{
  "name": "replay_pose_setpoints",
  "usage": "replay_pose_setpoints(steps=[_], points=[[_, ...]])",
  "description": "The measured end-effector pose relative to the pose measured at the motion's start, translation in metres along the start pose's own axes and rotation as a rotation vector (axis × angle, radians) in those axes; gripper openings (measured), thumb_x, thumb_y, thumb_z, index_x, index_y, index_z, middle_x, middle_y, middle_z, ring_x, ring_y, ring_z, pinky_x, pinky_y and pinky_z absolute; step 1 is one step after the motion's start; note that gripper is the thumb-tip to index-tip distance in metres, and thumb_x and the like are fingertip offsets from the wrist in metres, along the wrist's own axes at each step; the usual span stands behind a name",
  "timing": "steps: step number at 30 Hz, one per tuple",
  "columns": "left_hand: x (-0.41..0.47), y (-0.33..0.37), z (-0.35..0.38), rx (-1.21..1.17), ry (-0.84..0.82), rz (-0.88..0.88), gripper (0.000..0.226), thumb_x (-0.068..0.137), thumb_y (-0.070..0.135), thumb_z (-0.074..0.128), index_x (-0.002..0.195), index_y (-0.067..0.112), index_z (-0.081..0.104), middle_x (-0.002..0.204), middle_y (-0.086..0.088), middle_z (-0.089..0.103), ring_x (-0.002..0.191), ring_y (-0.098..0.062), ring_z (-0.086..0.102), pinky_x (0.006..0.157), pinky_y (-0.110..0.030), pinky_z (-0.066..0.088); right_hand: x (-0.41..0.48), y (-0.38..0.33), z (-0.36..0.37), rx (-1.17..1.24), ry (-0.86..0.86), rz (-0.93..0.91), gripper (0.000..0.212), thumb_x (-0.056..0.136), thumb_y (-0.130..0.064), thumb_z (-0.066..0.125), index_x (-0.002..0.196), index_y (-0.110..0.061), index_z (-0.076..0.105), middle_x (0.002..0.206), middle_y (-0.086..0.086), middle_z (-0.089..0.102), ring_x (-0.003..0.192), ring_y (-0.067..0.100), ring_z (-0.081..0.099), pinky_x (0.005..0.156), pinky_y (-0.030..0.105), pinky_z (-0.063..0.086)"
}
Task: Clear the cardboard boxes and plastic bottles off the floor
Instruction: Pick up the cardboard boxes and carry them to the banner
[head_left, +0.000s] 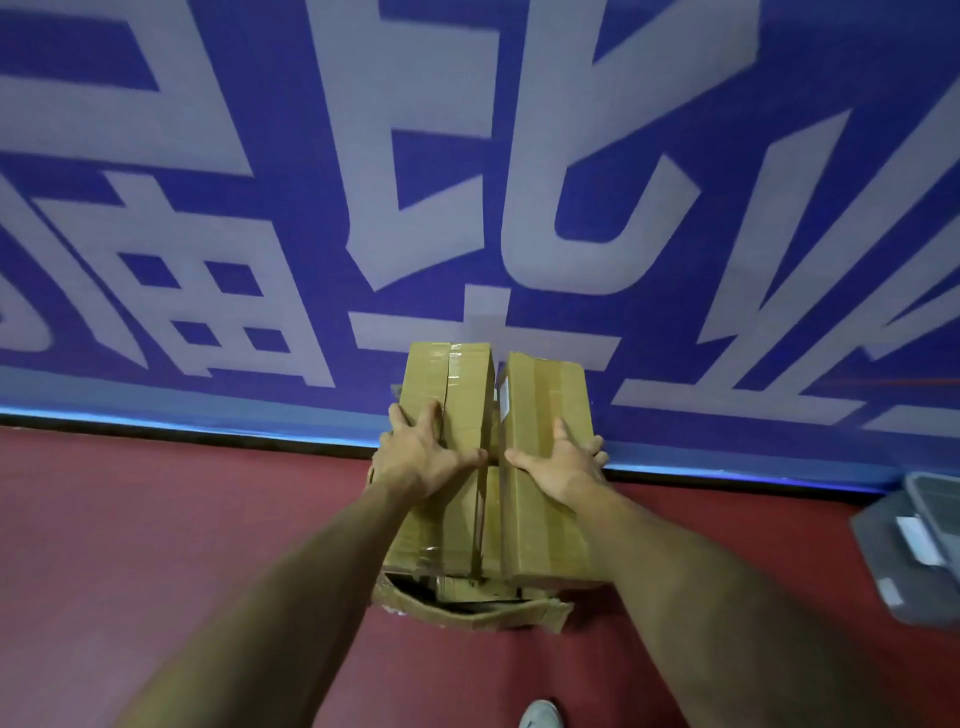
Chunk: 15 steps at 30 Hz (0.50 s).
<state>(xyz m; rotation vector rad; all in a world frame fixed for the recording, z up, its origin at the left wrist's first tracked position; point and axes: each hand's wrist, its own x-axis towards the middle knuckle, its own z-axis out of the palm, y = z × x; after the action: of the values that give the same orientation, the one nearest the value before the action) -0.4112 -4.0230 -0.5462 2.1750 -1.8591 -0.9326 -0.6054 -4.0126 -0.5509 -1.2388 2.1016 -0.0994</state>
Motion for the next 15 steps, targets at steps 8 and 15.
replay_pose_setpoints(steps=[8,15], points=[[0.149,-0.099,0.196,0.008,-0.127,-0.094,0.097,0.07,0.077,0.068,0.15,0.036,0.031,0.15,-0.011,0.03,0.128,-0.035,0.047,0.1,-0.041,0.043,0.195,0.084,0.175,0.164,-0.216,0.086,0.116,0.064,-0.081,0.067,0.158,-0.03,0.022,0.163,0.007,0.026,0.146,0.034,0.03,0.116,0.049,0.031],[0.239,-0.165,0.303,0.007,-0.134,-0.114,0.098,0.072,0.073,0.071,0.151,0.031,0.031,0.148,-0.015,0.03,0.128,-0.037,0.045,0.096,-0.045,0.047,0.295,0.123,0.247,0.147,-0.205,0.05,0.108,0.073,-0.069,0.072,0.157,-0.02,0.024,0.155,0.013,0.035,0.135,0.036,0.042,0.106,0.045,0.038]])
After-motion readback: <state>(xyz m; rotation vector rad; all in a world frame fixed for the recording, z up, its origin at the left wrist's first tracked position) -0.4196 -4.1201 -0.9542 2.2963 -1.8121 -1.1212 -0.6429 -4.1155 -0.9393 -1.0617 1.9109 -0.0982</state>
